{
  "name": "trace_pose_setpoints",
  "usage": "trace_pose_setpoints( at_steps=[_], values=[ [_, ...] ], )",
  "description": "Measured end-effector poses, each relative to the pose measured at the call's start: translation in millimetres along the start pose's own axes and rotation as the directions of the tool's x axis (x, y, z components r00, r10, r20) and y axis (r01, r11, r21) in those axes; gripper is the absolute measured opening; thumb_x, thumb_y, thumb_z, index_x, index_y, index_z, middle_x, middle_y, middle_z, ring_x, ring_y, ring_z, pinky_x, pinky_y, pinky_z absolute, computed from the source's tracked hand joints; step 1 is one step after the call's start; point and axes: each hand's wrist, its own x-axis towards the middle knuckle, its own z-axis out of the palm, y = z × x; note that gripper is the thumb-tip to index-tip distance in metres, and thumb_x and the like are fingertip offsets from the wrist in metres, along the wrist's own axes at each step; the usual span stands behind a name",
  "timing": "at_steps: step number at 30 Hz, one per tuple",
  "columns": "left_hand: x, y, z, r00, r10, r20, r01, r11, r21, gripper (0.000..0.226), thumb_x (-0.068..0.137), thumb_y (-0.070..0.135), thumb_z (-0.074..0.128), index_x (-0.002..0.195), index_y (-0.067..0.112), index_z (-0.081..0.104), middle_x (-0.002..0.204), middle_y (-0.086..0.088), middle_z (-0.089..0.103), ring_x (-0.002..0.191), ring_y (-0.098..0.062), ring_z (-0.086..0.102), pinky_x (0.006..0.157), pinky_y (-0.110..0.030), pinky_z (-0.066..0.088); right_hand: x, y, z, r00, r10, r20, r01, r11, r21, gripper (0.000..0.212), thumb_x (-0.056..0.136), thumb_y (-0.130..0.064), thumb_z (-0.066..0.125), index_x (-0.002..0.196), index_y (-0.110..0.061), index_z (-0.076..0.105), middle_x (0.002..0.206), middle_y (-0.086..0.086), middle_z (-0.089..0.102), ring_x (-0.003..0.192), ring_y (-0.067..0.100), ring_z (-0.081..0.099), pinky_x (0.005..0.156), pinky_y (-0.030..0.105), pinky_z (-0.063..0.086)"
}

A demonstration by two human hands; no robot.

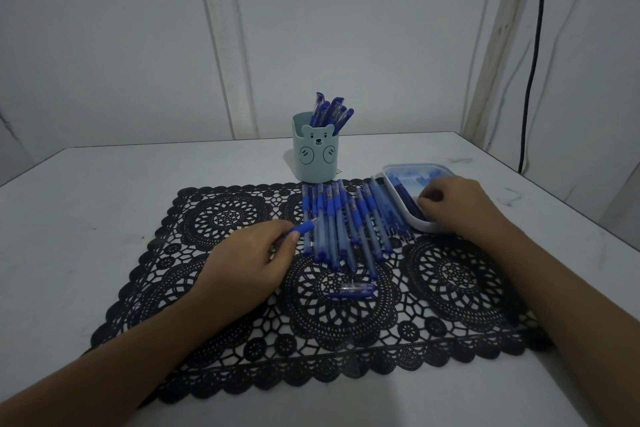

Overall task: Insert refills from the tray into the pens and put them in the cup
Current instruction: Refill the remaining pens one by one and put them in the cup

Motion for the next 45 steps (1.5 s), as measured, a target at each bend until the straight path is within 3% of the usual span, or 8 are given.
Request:
trace_pose_setpoints(
  at_steps=[8,17,22,25,29,34,38,45],
  values=[
    [0,0,1,1.0,0.006,0.017,-0.006,1.0,-0.012,0.025,0.085,0.042,0.036,0.087,0.03,0.058,0.061,0.011,0.053,0.072,-0.008,0.051,0.048,-0.019,0.034,6,-4,-6,0.988,0.039,0.15,-0.028,0.997,-0.075,0.021,0.081,-0.019,0.063,0.086,0.0,0.072,0.094,0.017,0.069,0.087,0.029,0.062,0.072,0.034,0.05],
    [-1,-2,2,1.0,0.004,-0.008,-0.004,1.0,0.002,0.026,0.085,0.043,0.037,0.091,0.03,0.059,0.064,0.014,0.053,0.072,-0.004,0.051,0.05,-0.018,0.033,6,-1,1,0.994,0.113,0.008,-0.109,0.977,-0.183,0.019,0.079,-0.02,0.06,0.081,-0.001,0.064,0.068,0.008,0.052,0.068,0.024,0.052,0.059,0.028,0.039],
    [-1,-3,1,1.0,-0.007,-0.016,0.007,1.0,-0.026,0.024,0.085,0.043,0.037,0.091,0.031,0.057,0.067,0.011,0.056,0.066,-0.008,0.052,0.053,-0.023,0.039,-1,-7,-10,0.979,0.07,-0.19,-0.042,0.988,0.146,0.009,0.086,-0.017,0.054,0.088,-0.009,0.058,0.082,0.005,0.056,0.079,0.022,0.051,0.067,0.026,0.036],
    [-1,-3,0,1.0,-0.019,-0.012,0.019,0.998,-0.054,0.017,0.084,0.043,0.038,0.089,0.036,0.053,0.067,0.01,0.056,0.071,-0.008,0.051,0.053,-0.02,0.039,-12,-21,-22,0.993,-0.022,-0.116,0.074,0.882,0.465,0.004,0.085,-0.014,0.06,0.082,-0.016,0.062,0.075,-0.001,0.061,0.071,0.012,0.056,0.06,0.021,0.04],
    [0,-5,0,0.999,-0.027,-0.024,0.025,0.996,-0.08,0.016,0.085,0.041,0.04,0.089,0.035,0.054,0.067,0.01,0.057,0.071,-0.009,0.052,0.056,-0.023,0.04,-27,-32,-34,0.994,-0.096,0.054,0.013,0.591,0.807,0.006,0.081,-0.013,0.065,0.076,-0.016,0.065,0.063,-0.006,0.061,0.06,0.001,0.056,0.059,0.016,0.044],
    [0,-5,0,1.0,-0.019,-0.021,0.017,0.994,-0.105,0.013,0.085,0.04,0.041,0.089,0.037,0.053,0.067,0.008,0.058,0.071,-0.011,0.052,0.057,-0.025,0.041,-37,-43,-30,0.985,-0.116,0.13,-0.103,0.211,0.972,0.013,0.068,-0.019,0.064,0.075,-0.008,0.062,0.056,-0.005,0.058,0.055,0.007,0.053,0.05,0.016,0.042],
    [0,-4,0,1.0,0.003,0.001,-0.003,0.993,-0.116,0.012,0.085,0.04,0.042,0.088,0.037,0.053,0.066,0.009,0.057,0.068,-0.009,0.052,0.055,-0.022,0.04,-44,-52,-22,0.992,-0.088,0.089,-0.071,0.192,0.979,0.026,0.068,-0.023,0.063,0.084,-0.003,0.064,0.057,-0.005,0.061,0.053,0.005,0.054,0.049,0.014,0.043],
    [1,-5,1,1.0,0.013,0.003,-0.012,0.992,-0.124,0.018,0.084,0.046,0.038,0.09,0.038,0.053,0.068,0.008,0.059,0.067,-0.011,0.054,0.058,-0.03,0.044,-44,-54,-15,1.0,-0.005,-0.006,0.007,0.246,0.969,0.021,0.07,-0.029,0.061,0.076,-0.008,0.065,0.058,-0.003,0.065,0.053,0.006,0.056,0.051,0.014,0.047]
  ],
)
